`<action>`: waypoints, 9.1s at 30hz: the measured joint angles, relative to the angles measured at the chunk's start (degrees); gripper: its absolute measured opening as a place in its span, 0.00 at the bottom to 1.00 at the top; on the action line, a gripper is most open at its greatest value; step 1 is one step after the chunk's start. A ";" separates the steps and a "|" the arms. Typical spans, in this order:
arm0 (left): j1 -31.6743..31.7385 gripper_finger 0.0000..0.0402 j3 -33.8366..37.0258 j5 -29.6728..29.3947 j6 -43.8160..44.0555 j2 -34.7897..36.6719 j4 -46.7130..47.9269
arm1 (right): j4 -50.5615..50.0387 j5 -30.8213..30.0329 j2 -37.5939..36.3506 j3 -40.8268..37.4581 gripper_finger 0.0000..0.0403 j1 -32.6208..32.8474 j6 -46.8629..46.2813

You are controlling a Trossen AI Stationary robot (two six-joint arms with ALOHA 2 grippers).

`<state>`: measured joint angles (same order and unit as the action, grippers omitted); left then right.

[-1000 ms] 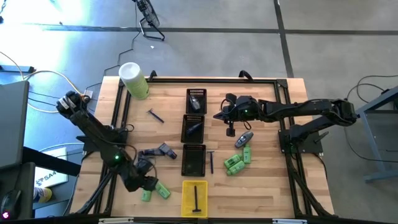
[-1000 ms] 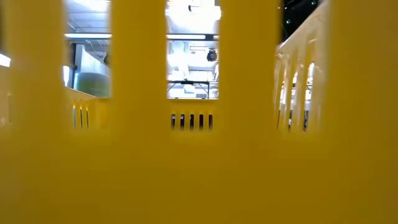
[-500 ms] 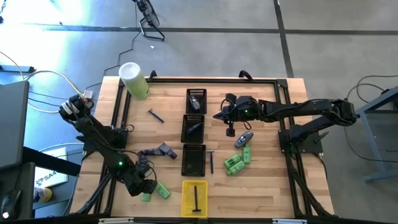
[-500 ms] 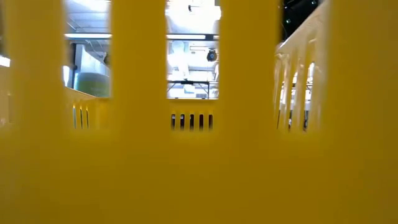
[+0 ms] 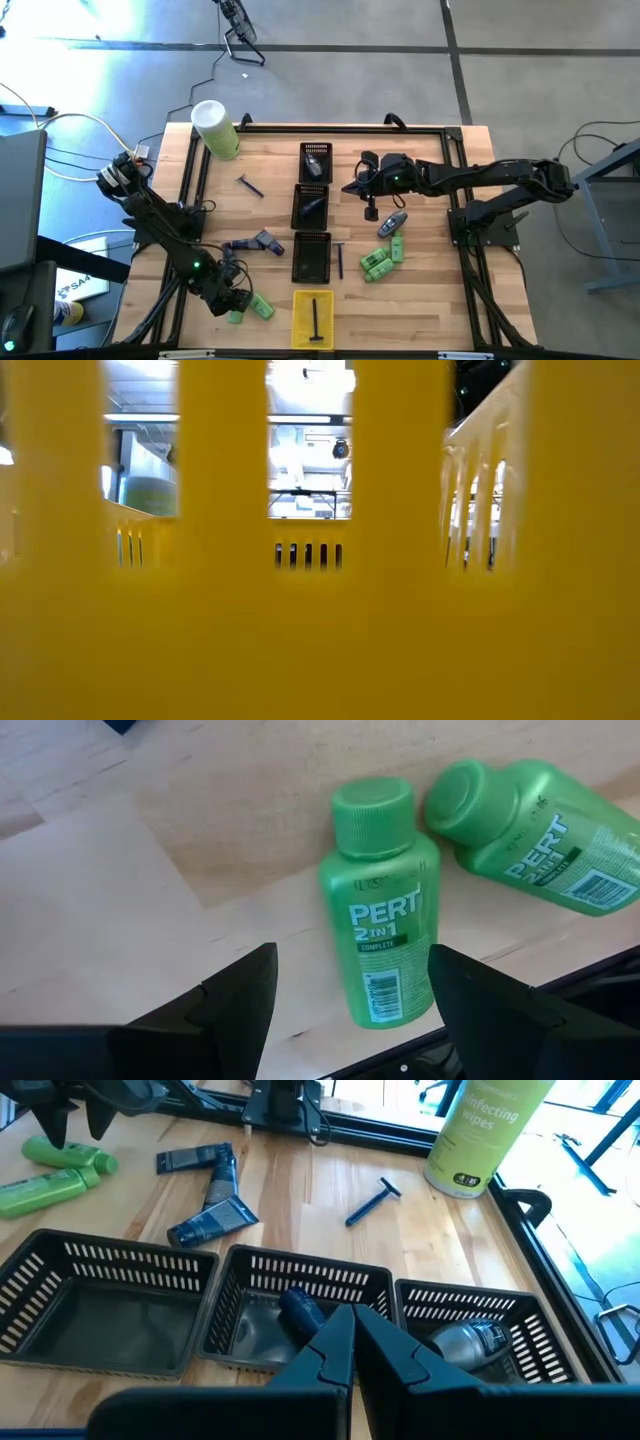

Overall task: Pick & Place Travel size toiletries
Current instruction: Put the green shampoo bottle into the bottom black bin

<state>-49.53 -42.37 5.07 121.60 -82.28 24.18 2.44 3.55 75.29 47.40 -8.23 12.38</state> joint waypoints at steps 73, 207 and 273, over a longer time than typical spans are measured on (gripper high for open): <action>3.40 0.63 -14.99 -6.72 3.32 -6.84 29.05 | -0.07 0.04 0.02 0.00 0.01 0.00 1.38; 15.50 0.44 -15.02 -40.00 -40.12 2.32 12.06 | -0.48 -0.39 0.02 0.00 0.01 -0.02 1.03; 26.32 0.49 -15.02 -31.12 -58.66 -14.40 -13.73 | -1.81 -0.39 0.02 0.00 0.01 -0.01 1.20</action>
<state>-23.20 -57.39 -26.05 62.94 -96.68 10.46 0.62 3.16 75.31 47.40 -8.24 13.58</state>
